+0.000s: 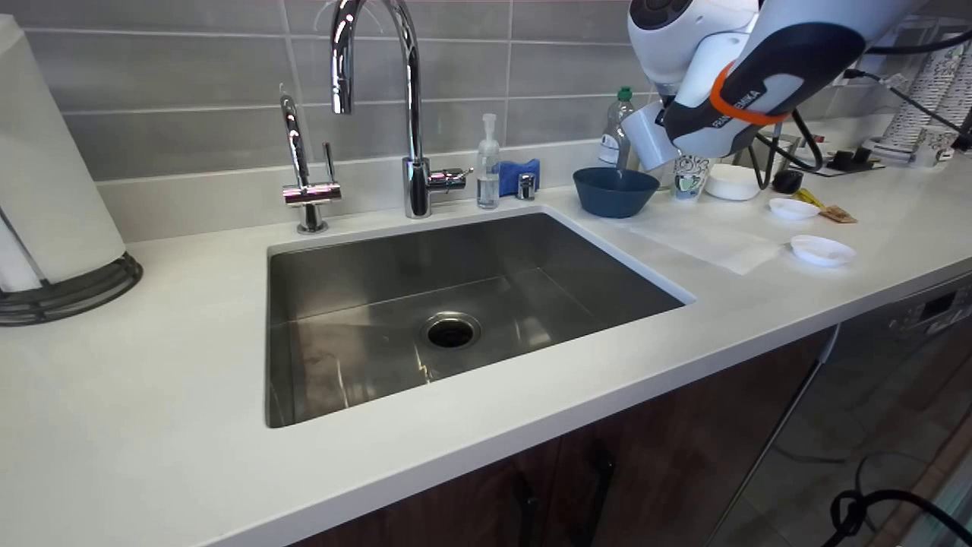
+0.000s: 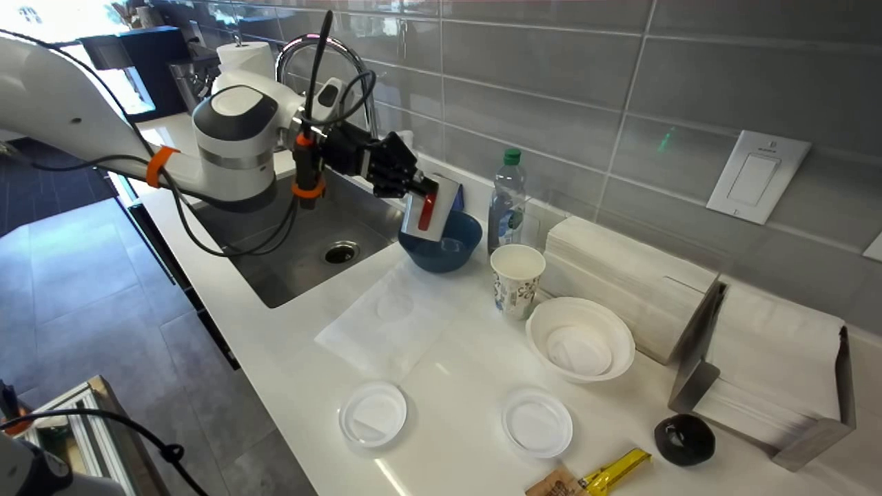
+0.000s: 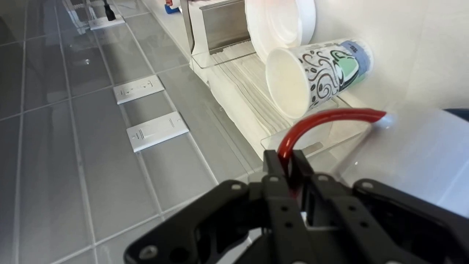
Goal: Pour the content in the red cup into the blue bowl
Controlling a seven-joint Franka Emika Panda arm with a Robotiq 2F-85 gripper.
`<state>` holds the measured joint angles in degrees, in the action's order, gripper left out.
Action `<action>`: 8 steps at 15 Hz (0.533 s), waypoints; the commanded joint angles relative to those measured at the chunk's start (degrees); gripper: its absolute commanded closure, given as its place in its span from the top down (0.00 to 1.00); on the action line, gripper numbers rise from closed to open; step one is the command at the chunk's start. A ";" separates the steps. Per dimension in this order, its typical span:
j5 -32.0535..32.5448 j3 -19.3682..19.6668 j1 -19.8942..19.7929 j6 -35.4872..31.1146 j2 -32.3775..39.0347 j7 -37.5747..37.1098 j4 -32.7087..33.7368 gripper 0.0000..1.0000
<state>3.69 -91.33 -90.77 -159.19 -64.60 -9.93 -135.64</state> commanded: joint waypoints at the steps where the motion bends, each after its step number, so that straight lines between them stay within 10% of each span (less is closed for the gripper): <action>1: 2.80 -0.21 -1.80 1.20 0.88 2.35 2.60 0.03; 8: 5.61 -1.24 -5.64 1.99 2.08 6.44 7.47 0.03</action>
<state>7.12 -92.12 -93.61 -158.68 -64.47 -6.14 -132.20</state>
